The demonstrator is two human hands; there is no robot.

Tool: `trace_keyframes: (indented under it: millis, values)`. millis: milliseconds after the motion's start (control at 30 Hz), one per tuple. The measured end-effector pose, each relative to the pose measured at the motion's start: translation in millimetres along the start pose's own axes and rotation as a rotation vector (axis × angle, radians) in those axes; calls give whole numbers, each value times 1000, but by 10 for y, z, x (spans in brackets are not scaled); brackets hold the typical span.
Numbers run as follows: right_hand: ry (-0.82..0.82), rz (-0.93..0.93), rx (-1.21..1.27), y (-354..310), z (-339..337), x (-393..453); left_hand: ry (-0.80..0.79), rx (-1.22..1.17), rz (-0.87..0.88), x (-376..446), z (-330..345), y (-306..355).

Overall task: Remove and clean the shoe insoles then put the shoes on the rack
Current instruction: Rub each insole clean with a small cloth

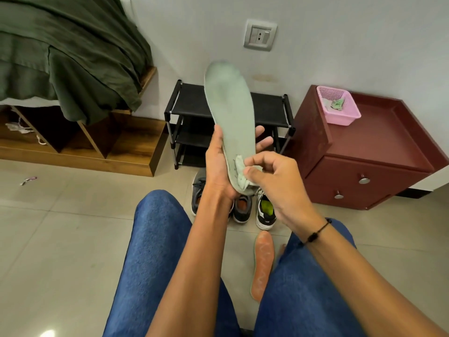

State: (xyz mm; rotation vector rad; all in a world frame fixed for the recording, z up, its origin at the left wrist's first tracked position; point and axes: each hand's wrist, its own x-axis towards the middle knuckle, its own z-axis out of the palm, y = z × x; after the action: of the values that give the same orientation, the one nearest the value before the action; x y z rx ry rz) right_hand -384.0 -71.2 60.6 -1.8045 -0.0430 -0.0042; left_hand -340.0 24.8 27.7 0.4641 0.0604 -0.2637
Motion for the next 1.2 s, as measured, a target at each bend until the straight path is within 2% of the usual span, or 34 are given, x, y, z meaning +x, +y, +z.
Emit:
trace_keyframes:
  millis: [100,233,333,467,600,733,800,900,967,1100,1200]
  values:
    - [-61,-52,-154,-43,-48,-26,24,-15,4,-8,-49,16]
    - [118,-453,-504,-220,-134,199,64,-20,40,-3,-60,23]
    - [62,-625,-702,-270,-65,449,58,2,23,-12,-5,15]
    - [-13,-635,-741,-125,120,423,31,-70,25,-58,20,57]
    - [-33,-663,-630,91,158,-2,23,5,-47,-76,-66,116]
    - [-195,-559,-517,29,-44,-5,9,-40,-75,-30,-70,102]
    - [-167,-545,-520,-94,-139,120,10,-38,-68,-8,-43,103]
    - [-18,-642,-611,-238,-138,431,4,-25,-34,-26,18,79]
    - [17,-661,-679,-249,-38,591,-13,-25,-43,-55,75,42]
    - [-4,-698,-654,-31,193,384,-22,-171,-67,-84,11,75]
    - [-77,-712,-565,145,217,-22,-71,-81,-140,-98,-137,105]
